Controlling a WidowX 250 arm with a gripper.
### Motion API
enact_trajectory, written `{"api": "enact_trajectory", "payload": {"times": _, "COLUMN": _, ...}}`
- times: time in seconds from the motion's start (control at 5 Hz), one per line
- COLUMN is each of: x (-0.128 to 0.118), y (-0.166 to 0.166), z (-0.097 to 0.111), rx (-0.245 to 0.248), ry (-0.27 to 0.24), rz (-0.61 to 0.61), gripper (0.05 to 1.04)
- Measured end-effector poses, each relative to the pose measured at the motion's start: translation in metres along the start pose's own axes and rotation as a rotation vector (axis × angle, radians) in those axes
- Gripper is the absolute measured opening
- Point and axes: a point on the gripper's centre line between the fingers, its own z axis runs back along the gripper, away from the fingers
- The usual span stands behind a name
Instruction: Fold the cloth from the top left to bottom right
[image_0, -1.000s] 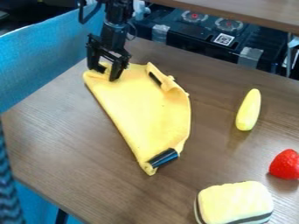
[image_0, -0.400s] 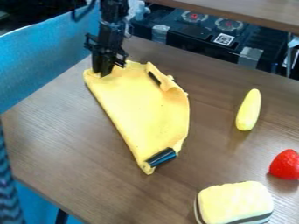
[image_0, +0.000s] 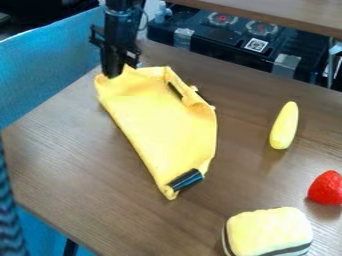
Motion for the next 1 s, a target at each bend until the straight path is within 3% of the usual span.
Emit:
{"api": "enact_trajectory", "payload": {"times": 0.2, "x": -0.007, "y": -0.035, "z": 0.009, "rx": 0.002, "ry": -0.006, "rz": -0.080, "gripper": 0.053}}
{"api": "enact_trajectory", "payload": {"times": 0.4, "x": -0.018, "y": -0.070, "z": 0.007, "rx": -0.004, "ry": 0.039, "rz": -0.161, "gripper": 0.053}}
{"api": "enact_trajectory", "payload": {"times": 0.6, "x": -0.031, "y": -0.108, "z": 0.015, "rx": 0.023, "ry": 0.053, "rz": -0.245, "gripper": 0.053}}
{"api": "enact_trajectory", "payload": {"times": 1.0, "x": -0.067, "y": -0.148, "z": 0.045, "rx": 0.033, "ry": 0.005, "rz": -0.363, "gripper": 0.053}}
